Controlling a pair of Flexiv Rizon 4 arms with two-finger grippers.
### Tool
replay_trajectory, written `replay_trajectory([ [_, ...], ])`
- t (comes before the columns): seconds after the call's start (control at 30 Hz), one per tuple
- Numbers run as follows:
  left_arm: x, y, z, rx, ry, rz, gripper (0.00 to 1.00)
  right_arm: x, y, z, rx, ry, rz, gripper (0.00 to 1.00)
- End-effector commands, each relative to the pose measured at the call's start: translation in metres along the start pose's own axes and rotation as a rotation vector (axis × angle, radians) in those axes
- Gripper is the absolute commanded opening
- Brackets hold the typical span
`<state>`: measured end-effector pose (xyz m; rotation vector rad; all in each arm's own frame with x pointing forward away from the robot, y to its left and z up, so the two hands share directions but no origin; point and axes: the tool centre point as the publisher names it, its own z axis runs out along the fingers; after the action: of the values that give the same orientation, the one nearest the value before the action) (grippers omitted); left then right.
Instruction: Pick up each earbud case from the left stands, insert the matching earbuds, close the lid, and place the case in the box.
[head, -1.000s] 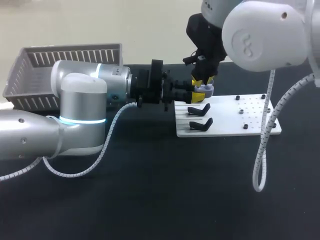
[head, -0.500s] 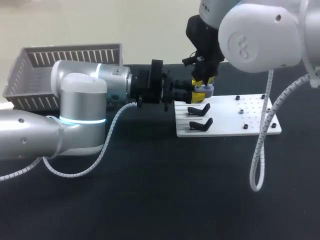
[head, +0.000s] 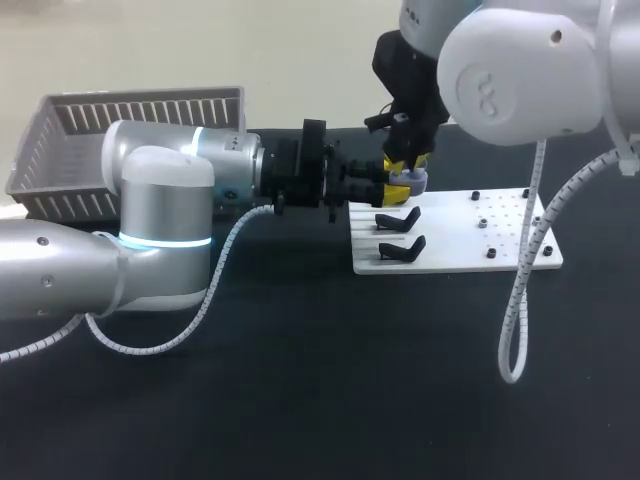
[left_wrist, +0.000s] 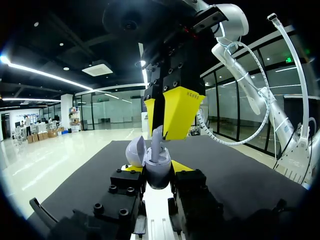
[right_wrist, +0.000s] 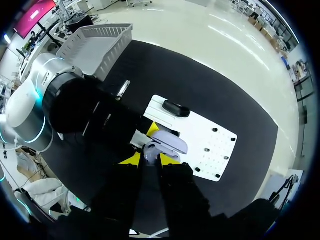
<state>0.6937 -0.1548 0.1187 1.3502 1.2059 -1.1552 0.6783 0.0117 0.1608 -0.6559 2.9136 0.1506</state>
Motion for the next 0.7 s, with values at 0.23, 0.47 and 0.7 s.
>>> replay_trajectory([
  [0.23, 0.0006, -0.0018, -0.0002, -0.006, -0.003, 0.003, 0.00, -0.0023, 0.0002, 0.0044, -0.005, 0.001, -0.007, 0.00],
  [0.47, 0.0006, -0.0018, -0.0002, -0.006, -0.003, 0.003, 0.00, -0.0027, 0.0013, 0.0078, -0.011, 0.013, -0.021, 0.00],
  [0.7, 0.0006, -0.0018, -0.0002, -0.006, -0.003, 0.003, 0.00, -0.0016, 0.0019, 0.0088, -0.009, 0.018, -0.029, 0.40],
])
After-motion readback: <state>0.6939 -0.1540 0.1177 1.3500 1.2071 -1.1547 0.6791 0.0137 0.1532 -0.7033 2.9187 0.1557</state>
